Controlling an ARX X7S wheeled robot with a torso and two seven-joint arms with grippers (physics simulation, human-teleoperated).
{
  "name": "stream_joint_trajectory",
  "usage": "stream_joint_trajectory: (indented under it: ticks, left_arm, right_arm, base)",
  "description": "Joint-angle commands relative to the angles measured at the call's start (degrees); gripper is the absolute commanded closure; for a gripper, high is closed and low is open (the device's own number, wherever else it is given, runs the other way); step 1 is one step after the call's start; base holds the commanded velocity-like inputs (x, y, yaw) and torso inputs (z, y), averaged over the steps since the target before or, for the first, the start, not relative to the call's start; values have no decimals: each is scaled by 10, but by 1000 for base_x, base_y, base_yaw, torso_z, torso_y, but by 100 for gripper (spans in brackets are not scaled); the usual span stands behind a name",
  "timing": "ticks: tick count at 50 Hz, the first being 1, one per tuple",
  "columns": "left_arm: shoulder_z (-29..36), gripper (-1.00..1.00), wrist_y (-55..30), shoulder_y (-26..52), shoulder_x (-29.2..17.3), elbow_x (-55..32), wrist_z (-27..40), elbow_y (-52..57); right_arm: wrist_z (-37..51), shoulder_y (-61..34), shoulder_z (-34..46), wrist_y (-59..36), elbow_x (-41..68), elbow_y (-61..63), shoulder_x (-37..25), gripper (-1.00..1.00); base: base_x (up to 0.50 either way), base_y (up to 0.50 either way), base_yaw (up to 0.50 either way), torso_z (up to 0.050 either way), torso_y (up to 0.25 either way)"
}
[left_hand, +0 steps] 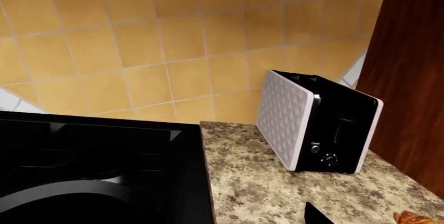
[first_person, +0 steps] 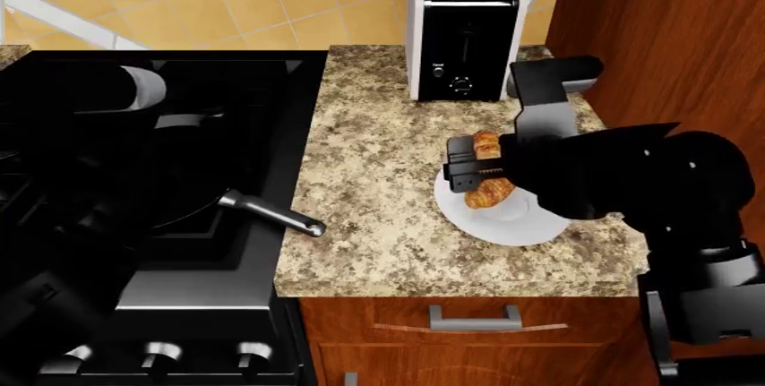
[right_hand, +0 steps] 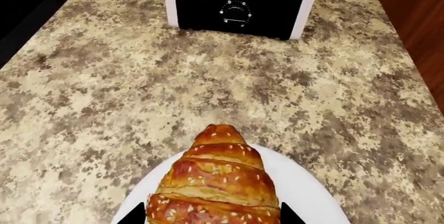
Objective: Pick the croissant and place it on the pan. Then turn on the stove to warm the croissant.
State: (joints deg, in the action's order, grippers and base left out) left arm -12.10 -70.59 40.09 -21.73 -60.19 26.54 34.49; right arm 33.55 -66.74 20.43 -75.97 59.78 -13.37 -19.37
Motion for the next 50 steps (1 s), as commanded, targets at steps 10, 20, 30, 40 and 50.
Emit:
stream_joint_trajectory:
  ticks: [10,20,30,40,50]
  left_arm:
    - [-31,-100,-33,20,-6,-68,49,29]
    - [-30,-100,-43,34,-12,-86,69,36]
    - [-26,-100,-41,39,-17,-88,75,35]
    - [-27,-100,-36,45,-27,-86,79,31]
    - [-26,-100,-32,42,-30,-90,83,31]
  right_arm:
    - [44,-9,-41,-40,56,101,-10,100]
    - [-23,-3,-33,36,35,165,-39,100]
    - [-46,2,-33,72,28,195,-49,100]
    - [-78,-21,-13,108,-2,215,-58,100]
    - [-84,-29,-11,113,-2,218,-59,100]
  base:
    - [0,0,0,0,0]
    - [0,0,0,0,0]
    - [0,0,0,0,0]
    - [0,0,0,0,0]
    - [0,484,0,0,0]
